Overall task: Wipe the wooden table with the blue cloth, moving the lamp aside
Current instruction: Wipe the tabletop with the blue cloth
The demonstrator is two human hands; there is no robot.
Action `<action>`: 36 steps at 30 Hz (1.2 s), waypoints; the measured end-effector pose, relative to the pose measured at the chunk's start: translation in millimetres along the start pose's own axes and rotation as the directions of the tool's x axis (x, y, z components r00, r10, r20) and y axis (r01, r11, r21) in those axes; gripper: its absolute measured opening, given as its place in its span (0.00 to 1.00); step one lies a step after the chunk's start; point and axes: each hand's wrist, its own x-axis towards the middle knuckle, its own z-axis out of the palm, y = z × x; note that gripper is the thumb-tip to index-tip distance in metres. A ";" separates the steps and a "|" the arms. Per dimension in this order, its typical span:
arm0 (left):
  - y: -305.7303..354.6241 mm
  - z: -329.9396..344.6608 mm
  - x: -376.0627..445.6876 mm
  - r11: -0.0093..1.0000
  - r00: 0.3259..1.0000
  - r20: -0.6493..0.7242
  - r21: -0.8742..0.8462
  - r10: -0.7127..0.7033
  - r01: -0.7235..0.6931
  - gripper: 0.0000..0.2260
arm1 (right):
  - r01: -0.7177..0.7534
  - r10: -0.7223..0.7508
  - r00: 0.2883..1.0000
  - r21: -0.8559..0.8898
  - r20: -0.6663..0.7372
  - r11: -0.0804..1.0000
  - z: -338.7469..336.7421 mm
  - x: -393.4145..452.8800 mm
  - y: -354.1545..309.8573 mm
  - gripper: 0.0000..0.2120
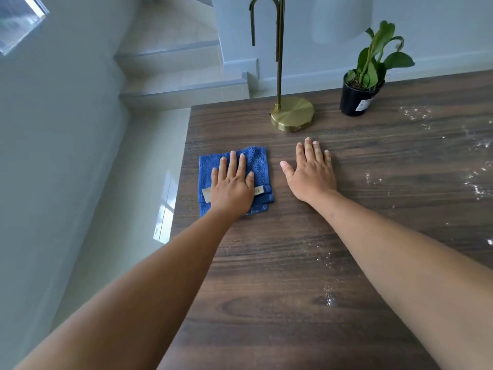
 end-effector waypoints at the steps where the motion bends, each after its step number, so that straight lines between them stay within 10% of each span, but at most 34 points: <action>1: 0.5 -0.3 -2.3 1.000 1.000 0.013 -0.016 0.004 -0.003 0.27 | 0.000 0.000 1.000 -0.006 0.011 1.000 -0.9 0.4 0.2 0.36; 8: -51.7 -34.4 8.2 0.984 0.996 -0.081 -0.170 0.046 -0.059 0.24 | -0.049 0.049 0.999 0.032 0.008 0.998 -14.0 6.6 -22.3 0.33; 15: -101.9 -33.2 24.7 0.980 0.989 -0.119 -0.164 0.092 -0.111 0.23 | 0.285 -0.286 0.958 0.070 0.002 0.956 14.0 -20.4 -111.0 0.33; 36: -117.9 -20.7 63.4 0.975 0.965 -0.219 -0.136 0.142 -0.174 0.23 | 0.054 -0.054 0.998 -0.012 0.013 0.998 8.3 196.3 -155.0 0.30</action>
